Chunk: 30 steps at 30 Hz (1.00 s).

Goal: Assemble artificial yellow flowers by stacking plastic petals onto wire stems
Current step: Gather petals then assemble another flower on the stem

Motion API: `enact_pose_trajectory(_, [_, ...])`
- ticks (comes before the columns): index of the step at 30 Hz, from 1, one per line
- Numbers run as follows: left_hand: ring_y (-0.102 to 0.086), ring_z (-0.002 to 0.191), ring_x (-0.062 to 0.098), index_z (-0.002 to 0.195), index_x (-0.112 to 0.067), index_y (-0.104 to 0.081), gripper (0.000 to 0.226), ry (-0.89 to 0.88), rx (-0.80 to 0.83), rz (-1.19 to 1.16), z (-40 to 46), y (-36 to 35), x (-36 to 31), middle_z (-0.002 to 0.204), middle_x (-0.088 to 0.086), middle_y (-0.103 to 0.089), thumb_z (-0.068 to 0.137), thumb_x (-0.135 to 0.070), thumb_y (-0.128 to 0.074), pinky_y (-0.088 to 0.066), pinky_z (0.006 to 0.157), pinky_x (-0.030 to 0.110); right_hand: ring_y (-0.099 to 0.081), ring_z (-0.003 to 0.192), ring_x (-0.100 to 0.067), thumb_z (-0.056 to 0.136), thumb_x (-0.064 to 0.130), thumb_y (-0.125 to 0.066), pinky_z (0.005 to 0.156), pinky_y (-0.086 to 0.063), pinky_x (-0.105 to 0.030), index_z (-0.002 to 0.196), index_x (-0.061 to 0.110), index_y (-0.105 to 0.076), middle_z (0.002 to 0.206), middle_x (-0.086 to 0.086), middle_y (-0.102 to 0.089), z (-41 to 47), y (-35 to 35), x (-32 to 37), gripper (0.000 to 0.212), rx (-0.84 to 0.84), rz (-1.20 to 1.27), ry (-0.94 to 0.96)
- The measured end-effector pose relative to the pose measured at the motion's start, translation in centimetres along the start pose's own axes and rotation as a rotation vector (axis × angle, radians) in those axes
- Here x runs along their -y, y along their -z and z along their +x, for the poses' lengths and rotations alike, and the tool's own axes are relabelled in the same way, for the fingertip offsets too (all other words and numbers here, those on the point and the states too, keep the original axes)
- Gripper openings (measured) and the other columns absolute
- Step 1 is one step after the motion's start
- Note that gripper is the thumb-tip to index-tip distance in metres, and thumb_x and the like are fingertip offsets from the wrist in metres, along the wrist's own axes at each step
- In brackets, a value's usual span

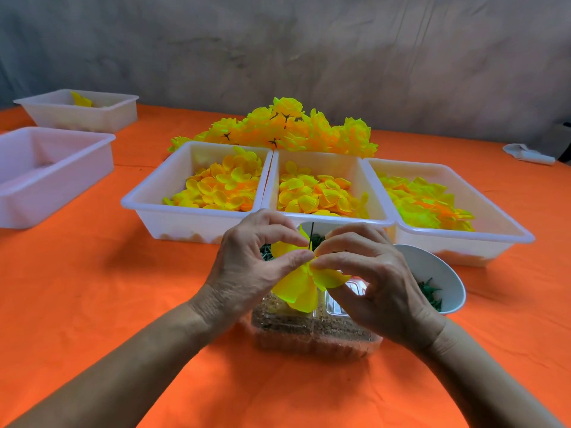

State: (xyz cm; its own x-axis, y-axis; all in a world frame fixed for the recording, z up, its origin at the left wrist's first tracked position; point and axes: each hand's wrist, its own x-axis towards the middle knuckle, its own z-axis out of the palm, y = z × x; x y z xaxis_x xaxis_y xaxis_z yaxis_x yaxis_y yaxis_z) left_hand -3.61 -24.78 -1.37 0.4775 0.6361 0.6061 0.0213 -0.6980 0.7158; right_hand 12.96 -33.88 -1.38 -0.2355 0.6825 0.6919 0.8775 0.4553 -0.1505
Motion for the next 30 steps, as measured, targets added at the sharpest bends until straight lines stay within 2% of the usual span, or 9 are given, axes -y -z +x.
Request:
enact_pose_trajectory(5, [-0.059,0.091,0.011,0.072,-0.025,-0.073,0.011,0.034,0.053,-0.021,0.1,-0.1,0.8,0.085,-0.008,-0.063,0.067,-0.034,-0.077,-0.047,0.084,0.029,-0.061,0.094,-0.027,0.073,0.010,-0.072,0.076,-0.046,-0.046,0.093,0.013,-0.076,0.094,-0.003,-0.069,-0.4,0.3,-0.4,0.021,0.023,-0.012,-0.011])
enact_pose_trajectory(9, [-0.057,0.087,0.009,0.071,-0.019,-0.074,0.008,-0.020,0.099,0.003,0.4,-0.1,1.4,0.083,-0.010,-0.062,0.068,-0.026,-0.075,-0.046,0.082,0.028,-0.060,0.099,-0.028,0.071,0.010,-0.073,0.079,-0.046,-0.045,0.098,0.013,-0.075,0.098,-0.005,-0.068,-0.9,0.2,-0.4,0.027,0.064,0.019,-0.026])
enact_pose_trajectory(14, [-0.055,0.098,0.012,0.069,-0.013,-0.075,0.013,-0.025,0.120,0.025,0.4,0.0,1.5,0.099,-0.004,-0.060,0.071,-0.025,-0.073,-0.043,0.086,0.026,-0.054,0.113,-0.022,0.073,0.036,-0.076,0.089,-0.045,-0.042,0.101,0.017,-0.074,0.110,-0.001,-0.063,-1.4,0.9,-0.1,0.033,0.132,0.173,-0.156])
enact_pose_trajectory(16, [-0.054,0.102,0.012,0.066,-0.014,-0.073,0.013,-0.083,0.129,0.081,0.5,0.1,1.3,0.103,-0.005,-0.063,0.072,-0.026,-0.074,-0.043,0.088,0.025,-0.054,0.115,-0.018,0.076,0.041,-0.071,0.091,-0.046,-0.034,0.098,0.019,-0.075,0.110,0.001,-0.063,-1.2,1.3,0.1,0.032,0.115,0.281,-0.216])
enact_pose_trajectory(19, [-0.062,0.091,0.013,0.067,-0.011,-0.071,0.018,-0.147,0.141,0.080,0.7,-0.1,0.8,0.085,-0.005,-0.069,0.072,-0.029,-0.071,-0.049,0.081,0.036,-0.060,0.106,-0.012,0.078,0.032,-0.072,0.083,-0.047,-0.017,0.090,0.015,-0.076,0.102,0.002,-0.068,-0.5,1.8,-0.5,0.021,-0.033,0.381,-0.314])
enact_pose_trajectory(23, [-0.064,0.081,0.012,0.071,-0.011,-0.074,0.015,-0.117,0.155,0.007,0.8,-0.5,0.8,0.077,-0.004,-0.069,0.072,-0.026,-0.070,-0.051,0.076,0.038,-0.066,0.090,-0.021,0.077,0.005,-0.075,0.082,-0.050,-0.031,0.080,0.005,-0.075,0.088,-0.007,-0.071,0.5,2.5,-4.8,0.003,-0.247,0.252,-0.440])
enact_pose_trajectory(25, [-0.064,0.080,0.009,0.070,-0.011,-0.074,0.005,-0.094,0.164,-0.023,0.9,-0.6,1.0,0.076,-0.005,-0.068,0.071,-0.016,-0.072,-0.051,0.075,0.035,-0.067,0.089,-0.028,0.077,0.001,-0.074,0.084,-0.049,-0.035,0.081,0.003,-0.074,0.087,-0.013,-0.072,1.1,3.5,-8.2,0.005,-0.288,0.107,-0.577])
enact_pose_trajectory(27, [-0.063,0.078,0.007,0.071,-0.012,-0.074,0.004,-0.069,0.178,-0.045,1.0,-0.5,1.4,0.075,-0.007,-0.067,0.071,-0.015,-0.071,-0.051,0.072,0.031,-0.066,0.096,-0.030,0.078,0.009,-0.074,0.087,-0.046,-0.034,0.089,0.003,-0.075,0.096,-0.015,-0.072,1.5,4.8,-12.1,0.012,-0.233,-0.094,-0.799])
enact_pose_trajectory(30, [-0.063,0.080,0.008,0.071,-0.015,-0.074,0.010,-0.067,0.192,-0.048,1.2,-0.3,1.5,0.074,-0.011,-0.066,0.072,-0.024,-0.073,-0.050,0.073,0.026,-0.059,0.110,-0.031,0.076,0.030,-0.077,0.089,-0.044,-0.035,0.105,0.007,-0.070,0.116,-0.016,-0.066,1.8,6.1,-17.4,0.038,0.045,-0.403,-1.160])
